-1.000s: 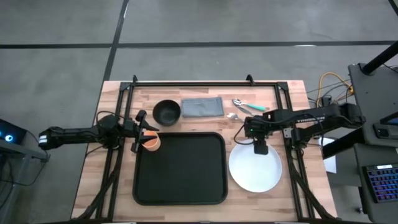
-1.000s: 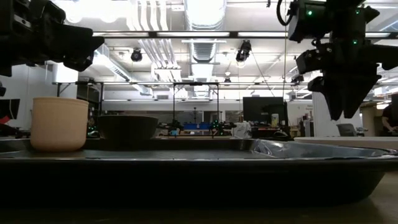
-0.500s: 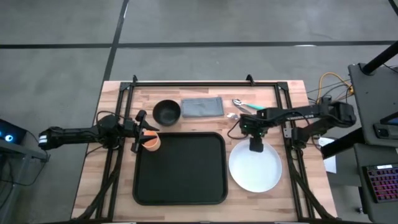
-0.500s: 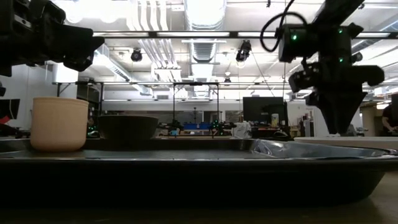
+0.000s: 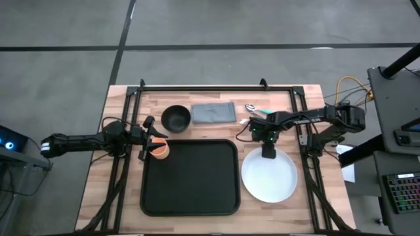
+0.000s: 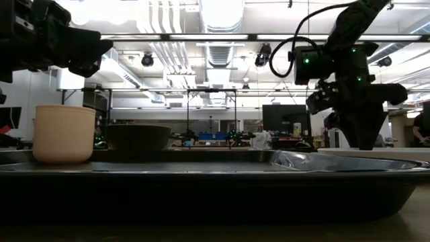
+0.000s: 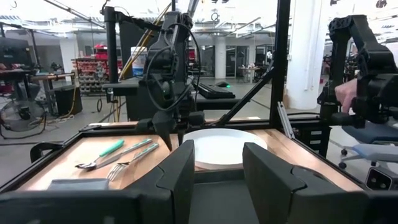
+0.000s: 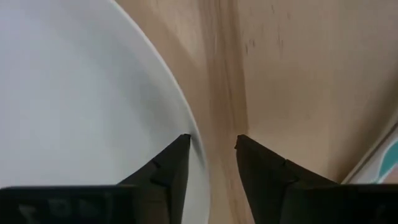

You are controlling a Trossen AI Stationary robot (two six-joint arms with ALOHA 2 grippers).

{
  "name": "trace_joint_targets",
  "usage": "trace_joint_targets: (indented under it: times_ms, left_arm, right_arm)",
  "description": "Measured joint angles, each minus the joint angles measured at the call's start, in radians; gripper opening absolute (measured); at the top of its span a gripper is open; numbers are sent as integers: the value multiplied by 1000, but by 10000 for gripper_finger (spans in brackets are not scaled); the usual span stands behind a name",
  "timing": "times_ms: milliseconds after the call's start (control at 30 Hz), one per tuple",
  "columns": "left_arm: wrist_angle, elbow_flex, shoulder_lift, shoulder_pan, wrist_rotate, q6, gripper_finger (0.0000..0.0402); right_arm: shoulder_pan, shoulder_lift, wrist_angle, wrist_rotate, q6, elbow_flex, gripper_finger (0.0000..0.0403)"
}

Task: Set up tray
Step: Put the white plate on the black tray to the bottom right of the light orange mug

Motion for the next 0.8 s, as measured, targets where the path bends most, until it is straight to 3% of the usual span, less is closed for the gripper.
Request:
trace_joint_targets:
  times_ms: [367,800]
  left_arm:
    - [-4,0,0,0,-2,0,119]
    - [-3,0,0,0,-3,0,119]
  right_arm:
    - [-11,51,-4,-20,-44,2,16]
    - [-64,-9,-138,-78,-63,63,8]
